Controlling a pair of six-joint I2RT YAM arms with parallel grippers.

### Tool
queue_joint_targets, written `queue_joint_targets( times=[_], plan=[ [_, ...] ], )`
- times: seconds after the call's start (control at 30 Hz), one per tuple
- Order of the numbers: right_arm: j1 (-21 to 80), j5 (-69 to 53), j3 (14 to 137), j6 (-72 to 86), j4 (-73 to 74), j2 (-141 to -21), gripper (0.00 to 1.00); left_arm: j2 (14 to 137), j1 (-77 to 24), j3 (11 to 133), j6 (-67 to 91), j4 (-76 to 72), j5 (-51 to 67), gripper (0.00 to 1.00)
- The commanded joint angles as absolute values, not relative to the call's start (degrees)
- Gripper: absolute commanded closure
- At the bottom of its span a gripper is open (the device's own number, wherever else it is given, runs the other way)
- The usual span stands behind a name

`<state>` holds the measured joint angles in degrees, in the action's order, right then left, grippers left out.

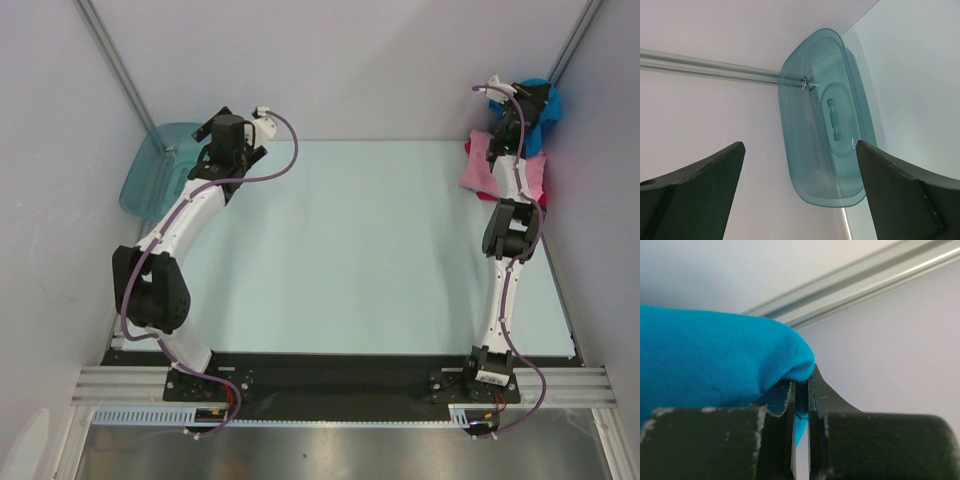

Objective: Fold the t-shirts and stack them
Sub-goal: Neatly place the folded tshirt to the corner

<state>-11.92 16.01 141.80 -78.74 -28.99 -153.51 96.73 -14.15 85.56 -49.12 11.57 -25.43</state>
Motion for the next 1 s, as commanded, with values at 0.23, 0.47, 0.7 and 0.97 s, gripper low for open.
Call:
queue_joint_targets(
  times=[0.23, 0.47, 0.7, 0.97],
  plan=[
    [-13.3, 17.7, 145.4, -78.8, -44.1, -153.4, 1.00, 99.1, -17.6, 89.9, -52.8, 11.7, -29.1, 0.00],
    [-12.4, 15.2, 113.7, -75.0, -40.8, -134.9, 1.00, 98.6, -17.8, 89.8, -54.7, 10.8, -27.8, 0.00],
    [-11.0, 13.7, 103.5, -69.4, -22.5, -124.7, 1.00, 97.9, -17.4, 88.9, -56.0, 8.6, -26.2, 0.00],
    [-9.1, 8.4, 100.8, -67.4, -1.2, -119.4, 1.00, 97.6, -16.9, 87.8, -56.3, 6.9, -25.0, 0.00]
  ],
)
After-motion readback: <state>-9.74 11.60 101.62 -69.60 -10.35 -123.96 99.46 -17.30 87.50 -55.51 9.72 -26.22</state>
